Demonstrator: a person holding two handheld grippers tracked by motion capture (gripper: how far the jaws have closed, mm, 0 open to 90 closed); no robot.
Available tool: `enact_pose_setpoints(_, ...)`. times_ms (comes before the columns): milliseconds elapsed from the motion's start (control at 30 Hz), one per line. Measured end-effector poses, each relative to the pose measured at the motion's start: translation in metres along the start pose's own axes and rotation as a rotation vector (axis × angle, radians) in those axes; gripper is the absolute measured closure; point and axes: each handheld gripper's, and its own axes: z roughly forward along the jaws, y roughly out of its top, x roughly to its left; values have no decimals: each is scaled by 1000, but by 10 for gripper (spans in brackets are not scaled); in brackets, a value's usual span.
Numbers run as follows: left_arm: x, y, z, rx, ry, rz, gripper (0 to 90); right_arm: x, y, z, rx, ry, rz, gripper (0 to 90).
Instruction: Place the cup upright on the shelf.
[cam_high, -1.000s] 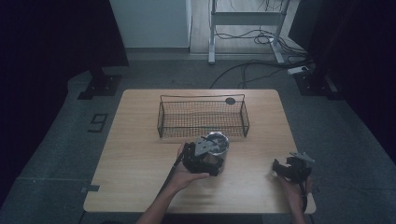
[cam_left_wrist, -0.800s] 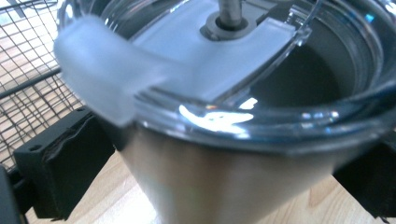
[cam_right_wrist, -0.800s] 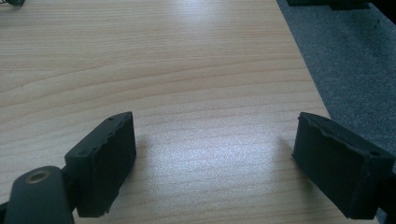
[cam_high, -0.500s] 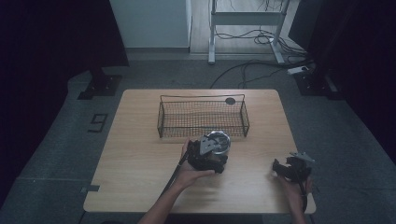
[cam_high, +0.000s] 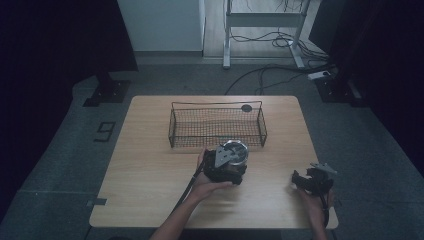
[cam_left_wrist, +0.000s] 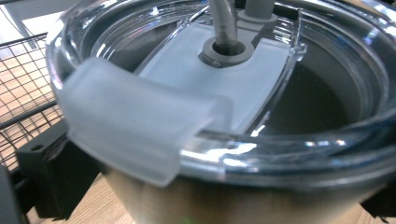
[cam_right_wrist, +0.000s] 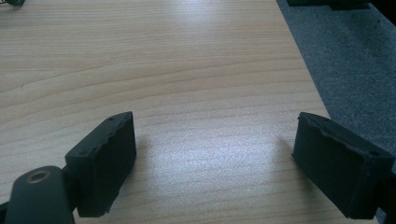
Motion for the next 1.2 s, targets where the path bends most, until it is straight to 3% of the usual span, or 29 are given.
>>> enact_pose_setpoints(333, 4, 0, -1, 1, -38, 17, 42, 0, 0, 0, -1, 0, -1, 131)
enact_pose_setpoints(533, 10, 0, -6, 10, -54, -9, 42, 0, 0, 0, 0, 1, -1, 131)
enact_pose_setpoints(667, 14, 1, -11, 7, -47, -20, 42, 0, 0, 0, -1, 1, 0, 131)
enact_pose_setpoints(933, 33, 9, -35, -5, -29, -59, 42, 0, 0, 0, -1, 1, -1, 132)
enact_pose_setpoints(1200, 53, 14, -55, -9, -7, -73, 42, 0, 0, 0, -1, 0, 0, 134)
